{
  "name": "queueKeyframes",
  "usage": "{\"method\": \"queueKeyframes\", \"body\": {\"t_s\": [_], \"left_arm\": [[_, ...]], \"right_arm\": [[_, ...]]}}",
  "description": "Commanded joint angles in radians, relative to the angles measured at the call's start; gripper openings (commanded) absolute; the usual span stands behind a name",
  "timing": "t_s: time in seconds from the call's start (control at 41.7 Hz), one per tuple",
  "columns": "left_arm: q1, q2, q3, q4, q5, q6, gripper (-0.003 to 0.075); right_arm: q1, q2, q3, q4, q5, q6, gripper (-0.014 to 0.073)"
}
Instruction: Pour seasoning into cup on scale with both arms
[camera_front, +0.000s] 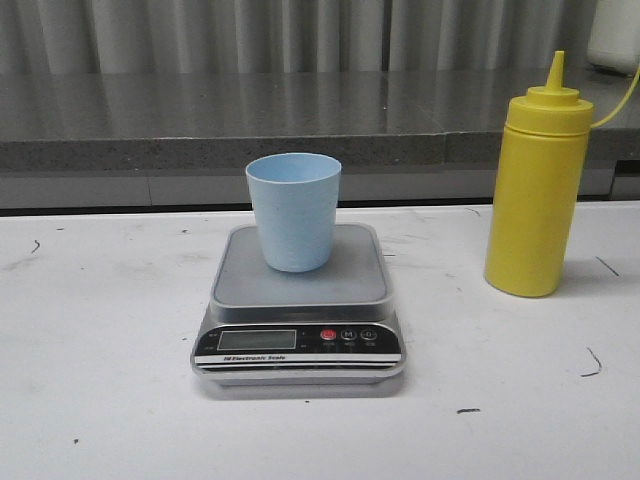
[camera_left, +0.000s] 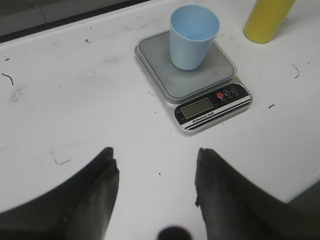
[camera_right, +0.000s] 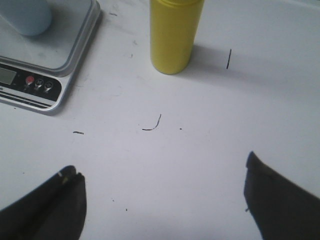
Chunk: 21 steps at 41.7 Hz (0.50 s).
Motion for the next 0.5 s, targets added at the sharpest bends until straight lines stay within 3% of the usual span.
{"method": "queueKeyframes", "body": {"t_s": [0.0, 0.36, 0.48], "left_arm": [[-0.006, 0.0, -0.026, -0.001, -0.066, -0.007, 0.0356], [-0.006, 0.0, -0.026, -0.001, -0.066, -0.007, 0.0356], [-0.006, 0.0, -0.026, -0.001, -0.066, -0.007, 0.0356]], "right_arm": [[0.001, -0.055, -0.032, 0.005, -0.022, -0.016, 0.0654], [0.001, -0.141, -0.032, 0.032, -0.013, -0.046, 0.0642], [0.001, -0.141, -0.032, 0.032, -0.017, -0.046, 0.0496]]}}
